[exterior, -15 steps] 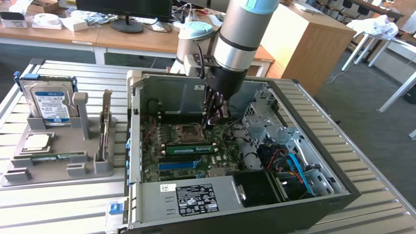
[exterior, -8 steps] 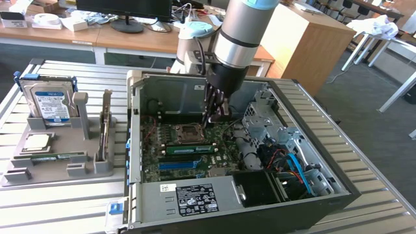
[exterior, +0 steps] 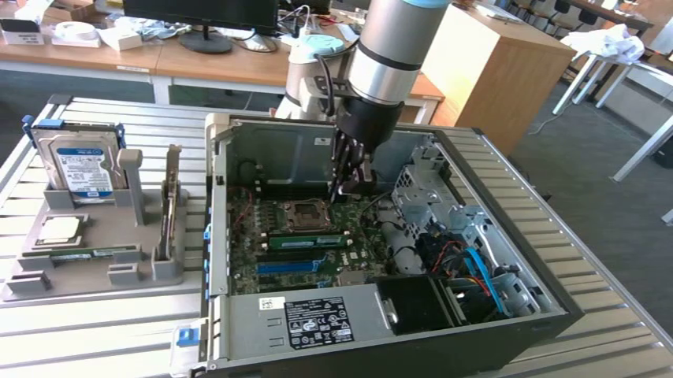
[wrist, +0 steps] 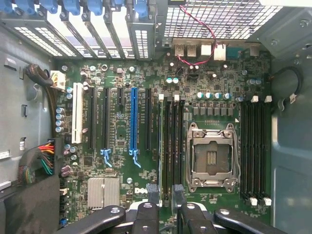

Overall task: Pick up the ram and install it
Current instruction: 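Press down the ram until it locks into place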

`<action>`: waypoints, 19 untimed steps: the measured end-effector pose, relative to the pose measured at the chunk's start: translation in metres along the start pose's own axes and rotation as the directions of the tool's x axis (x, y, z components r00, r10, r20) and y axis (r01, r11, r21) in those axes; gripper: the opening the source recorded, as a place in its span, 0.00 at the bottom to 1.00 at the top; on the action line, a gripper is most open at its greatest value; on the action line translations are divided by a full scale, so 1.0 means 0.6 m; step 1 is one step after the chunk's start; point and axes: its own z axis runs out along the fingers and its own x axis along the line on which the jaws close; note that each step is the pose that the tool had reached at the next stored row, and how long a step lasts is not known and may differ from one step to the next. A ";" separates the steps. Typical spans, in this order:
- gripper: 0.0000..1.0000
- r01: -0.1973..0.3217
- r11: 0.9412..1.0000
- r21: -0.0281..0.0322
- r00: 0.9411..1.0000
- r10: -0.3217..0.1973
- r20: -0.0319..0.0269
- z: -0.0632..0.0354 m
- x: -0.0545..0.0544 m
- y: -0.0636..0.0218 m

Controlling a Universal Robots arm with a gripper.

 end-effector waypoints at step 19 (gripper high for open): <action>0.10 0.000 1.000 0.000 1.000 0.000 0.000 0.000 0.000 0.000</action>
